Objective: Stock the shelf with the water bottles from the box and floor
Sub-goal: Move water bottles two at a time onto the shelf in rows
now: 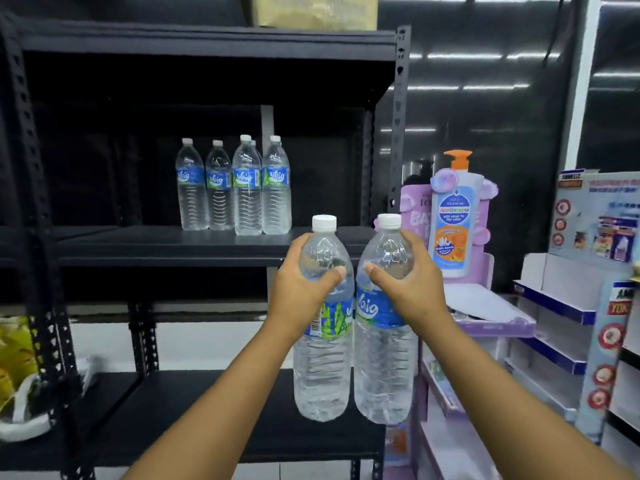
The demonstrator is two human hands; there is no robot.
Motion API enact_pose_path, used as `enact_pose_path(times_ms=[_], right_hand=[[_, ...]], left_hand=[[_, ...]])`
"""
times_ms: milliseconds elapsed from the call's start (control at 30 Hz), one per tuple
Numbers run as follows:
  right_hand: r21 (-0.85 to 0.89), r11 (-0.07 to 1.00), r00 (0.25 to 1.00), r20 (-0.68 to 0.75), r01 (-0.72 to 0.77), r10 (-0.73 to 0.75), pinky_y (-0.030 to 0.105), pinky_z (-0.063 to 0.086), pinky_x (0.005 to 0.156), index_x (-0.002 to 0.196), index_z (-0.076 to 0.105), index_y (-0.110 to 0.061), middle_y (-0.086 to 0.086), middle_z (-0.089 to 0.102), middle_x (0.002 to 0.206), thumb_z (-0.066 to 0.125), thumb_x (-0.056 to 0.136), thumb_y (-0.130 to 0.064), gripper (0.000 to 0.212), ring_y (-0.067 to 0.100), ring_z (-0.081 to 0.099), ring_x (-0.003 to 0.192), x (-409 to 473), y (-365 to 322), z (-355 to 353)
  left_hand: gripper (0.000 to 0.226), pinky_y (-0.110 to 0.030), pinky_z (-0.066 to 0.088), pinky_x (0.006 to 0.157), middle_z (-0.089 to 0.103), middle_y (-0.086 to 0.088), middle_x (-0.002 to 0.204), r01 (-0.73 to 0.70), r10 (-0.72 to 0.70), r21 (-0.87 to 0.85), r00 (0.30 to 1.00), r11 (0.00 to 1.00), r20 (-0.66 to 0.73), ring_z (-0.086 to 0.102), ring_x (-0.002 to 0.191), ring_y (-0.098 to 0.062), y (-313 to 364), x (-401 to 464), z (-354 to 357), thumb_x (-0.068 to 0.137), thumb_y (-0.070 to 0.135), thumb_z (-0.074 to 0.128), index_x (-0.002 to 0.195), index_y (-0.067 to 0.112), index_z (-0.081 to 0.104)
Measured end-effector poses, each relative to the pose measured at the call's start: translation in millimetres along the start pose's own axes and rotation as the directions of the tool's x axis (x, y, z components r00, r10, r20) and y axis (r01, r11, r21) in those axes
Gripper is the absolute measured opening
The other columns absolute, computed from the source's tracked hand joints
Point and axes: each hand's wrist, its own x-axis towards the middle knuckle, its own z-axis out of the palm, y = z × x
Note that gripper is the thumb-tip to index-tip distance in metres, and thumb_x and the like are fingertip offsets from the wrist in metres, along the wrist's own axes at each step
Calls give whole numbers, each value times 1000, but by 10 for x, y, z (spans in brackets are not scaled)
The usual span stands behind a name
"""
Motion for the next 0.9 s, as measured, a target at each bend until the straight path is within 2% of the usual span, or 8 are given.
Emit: enact_pose_path(times_ms=[100,200,300,367,467,633,767,900], right_hand=[[-18,999,999,-16,33,-33,-5,34,73,132,47,-25,-29,53,102,80,77,-24,65,-17,55,89,304,-45,78],[-47,997,998,-21,56,-57,-7,32,68,134,46,-26,-28,50,99,78,78,-25,65,-8,53,87,637,-95,207],[-52,994,994,-41,98,-100,-7,32,67,132,47,-24,-28,50,96,77,79,-22,61,-11,50,83,1012,-124,344],[-56,991,990,-66,118,-122,-5,33,66,129,48,-27,-32,47,93,77,79,-22,58,-14,49,82,1257,-138,437],[-58,989,986,-88,139,-143,1,35,68,128,49,-28,-26,54,94,77,78,-27,57,-5,55,87,1623,-160,567],[-52,984,976,-129,168,-173,2,38,66,112,51,-37,-24,61,87,78,75,-25,47,-16,55,79,2162,-139,740],[-68,979,970,-138,191,-199,5,38,64,110,50,-36,-24,58,86,77,75,-27,45,-8,56,80,2472,-78,834],[-50,977,970,-119,207,-212,21,44,69,108,47,-38,-19,60,88,75,75,-30,45,1,59,83,2725,49,916]], left_hand=[[56,-15,49,77,62,17,102,-26,26,5,1000,1000,-3,62,94,0,46,378,-30,79,17,78,119,39,46],[53,-2,42,69,56,23,102,-48,48,7,999,999,8,57,91,12,77,763,-74,82,20,75,121,39,45],[60,-20,41,85,57,6,119,-75,75,7,997,997,16,53,112,-8,27,1171,-103,82,25,74,134,32,46],[64,-29,38,90,54,-1,125,-83,83,3,996,997,23,49,118,-17,-26,1425,-122,82,25,74,138,30,43],[66,-31,39,91,55,-9,129,-96,96,-26,995,995,27,51,121,-24,-112,1786,-139,81,26,74,138,30,42],[72,-34,38,94,52,-4,131,-115,117,-57,992,992,40,47,123,-21,-221,2285,-151,73,37,75,138,30,43],[83,-39,45,99,57,-6,128,-150,150,-17,987,989,47,52,119,-22,-272,2576,-98,61,52,71,137,30,45],[80,-38,46,97,61,-5,122,-159,159,11,987,987,24,55,115,-22,-295,2847,-17,61,51,71,135,30,47]])
